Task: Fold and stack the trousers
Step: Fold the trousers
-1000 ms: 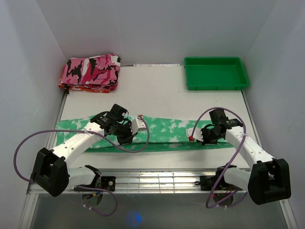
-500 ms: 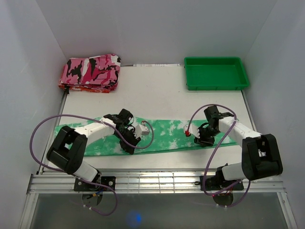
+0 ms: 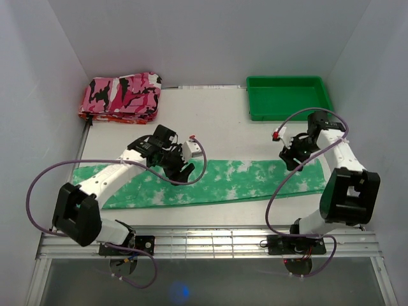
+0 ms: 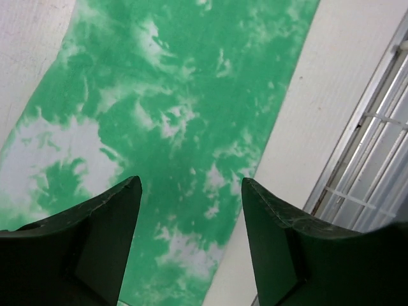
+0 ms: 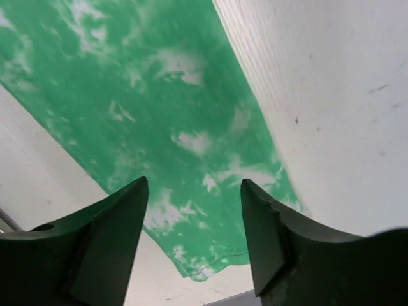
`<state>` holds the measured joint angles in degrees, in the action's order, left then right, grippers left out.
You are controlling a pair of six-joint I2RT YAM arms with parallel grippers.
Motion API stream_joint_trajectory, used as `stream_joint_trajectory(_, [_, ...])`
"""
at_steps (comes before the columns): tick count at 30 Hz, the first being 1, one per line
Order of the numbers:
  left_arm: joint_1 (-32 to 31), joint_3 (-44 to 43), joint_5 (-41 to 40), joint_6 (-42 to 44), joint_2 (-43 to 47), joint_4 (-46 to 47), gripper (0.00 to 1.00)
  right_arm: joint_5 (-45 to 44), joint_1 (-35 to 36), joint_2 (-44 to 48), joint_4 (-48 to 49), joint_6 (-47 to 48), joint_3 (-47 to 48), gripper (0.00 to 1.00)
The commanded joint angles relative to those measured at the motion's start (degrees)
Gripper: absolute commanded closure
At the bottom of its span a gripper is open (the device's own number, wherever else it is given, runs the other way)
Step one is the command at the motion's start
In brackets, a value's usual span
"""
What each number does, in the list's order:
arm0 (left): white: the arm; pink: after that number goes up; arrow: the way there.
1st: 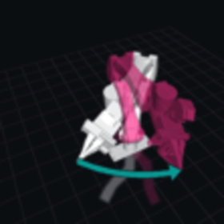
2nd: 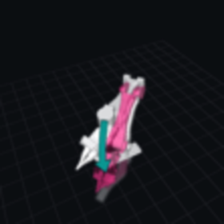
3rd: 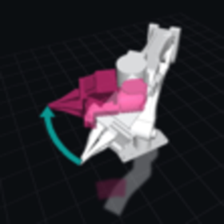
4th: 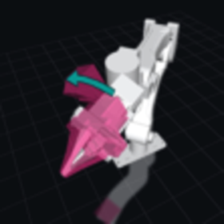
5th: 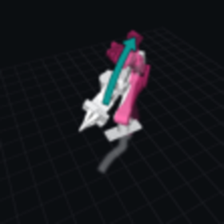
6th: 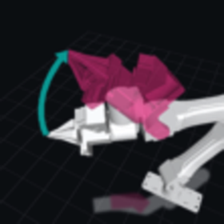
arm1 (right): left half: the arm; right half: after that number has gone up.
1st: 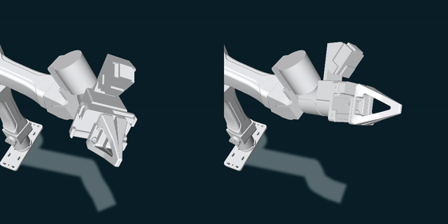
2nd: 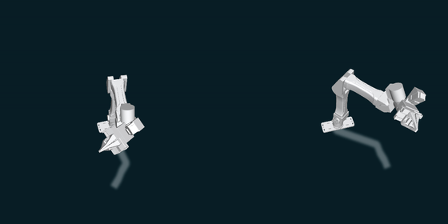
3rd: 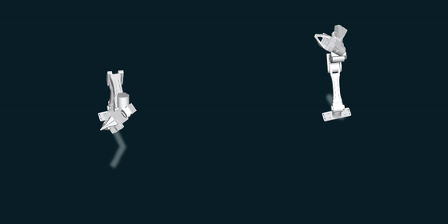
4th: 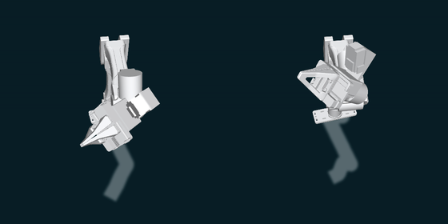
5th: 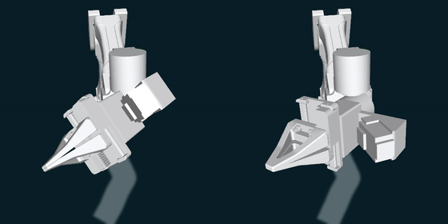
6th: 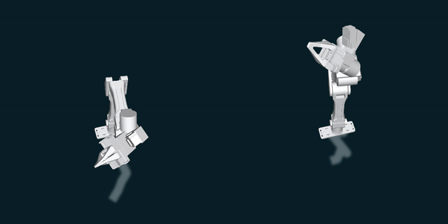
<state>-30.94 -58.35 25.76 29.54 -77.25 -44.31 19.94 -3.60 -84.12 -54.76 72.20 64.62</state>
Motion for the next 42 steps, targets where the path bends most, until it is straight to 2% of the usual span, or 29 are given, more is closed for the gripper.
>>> stream_joint_trajectory(1, [0.70,-1.67,-1.94,-6.33,-7.02,3.53,0.28,-0.25,-5.36,-7.37,-6.06,-4.26,2.96,0.37])
stream_joint_trajectory(2, [0.97,-3.16,-1.33,-6.95,-8.43,3.62,0.28,-0.95,-6.50,-7.81,-6.14,-3.66,4.27,0.43])
stream_joint_trajectory(7, [2.55,-2.21,1.58,-7.39,-15.89,3.10,0.34,-10.00,-15.02,-7.64,-4.57,5.05,3.32,0.55])
stream_joint_trajectory(12, [6.50,1.74,0.70,-8.79,-20.47,3.97,0.37,-15.19,-21.27,-11.32,-3.78,3.91,0.88,0.55])
stream_joint_trajectory(18, [7.82,0.26,1.13,-10.55,-23.38,4.24,0.38,-24.07,-21.45,-13.44,4.47,2.51,-9.41,0.54])
stream_joint_trajectory(20, [7.91,-2.11,2.70,-11.26,-22.94,3.28,0.38,-26.61,-21.45,-14.93,4.41,2.33,-10.13,0.59])
stream_joint_trajectory(22, [8.26,-4.31,4.55,-12.04,-20.40,2.39,0.36,-26.10,-21.89,-16.87,0.83,2.67,-6.47,0.62])
stream_joint_trajectory(24, [8.96,-8.26,5.44,-13.10,-16.46,1.95,0.32,-21.99,-21.72,-17.48,-3.40,3.55,-1.72,0.62])
stream_joint_trajectory(25, [9.14,-9.93,4.92,-13.97,-15.57,1.95,0.26,-19.62,-21.54,-17.83,-8.55,4.25,1.53,0.62])
stream_joint_trajectory(26, [9.75,-13.25,2.57,-14.16,-14.86,1.86,0.23,-12.98,-21.37,-18.71,-11.13,4.43,9.04,0.61])
stream_joint_trajectory(28, [11.07,-16.69,0.44,-14.42,-15.11,1.08,0.18,-5.92,-20.67,-19.76,-17.71,4.70,17.08,0.55])
stream_joint_trajectory(29, [12.90,-20.28,-0.09,-14.51,-15.82,0.55,0.15,0.56,-20.14,-20.21,-19.14,4.70,23.82,0.53])
stream_joint_trajectory(31, [14.84,-23.20,-0.88,-14.25,-18.96,-1.20,0.09,5.35,-17.16,-21.26,-20.03,3.65,28.17,0.45])
stream_joint_trajectory(34, [18.19,-27.25,-2.29,-12.05,-22.75,-3.93,0.09,10.89,-10.31,-21.97,-17.84,0.40,31.44,0.39])
stream_joint_trajectory(36, [20.65,-29.18,-2.64,-11.61,-25.57,-4.02,0.09,13.01,-3.99,-21.97,-12.76,-3.81,31.18,0.39])
stream_joint_trajectory(42, [22.85,-34.64,-10.01,-12.40,-33.04,-7.45,0.22,12.32,12.96,-24.25,1.38,-16.10,29.78,0.42])
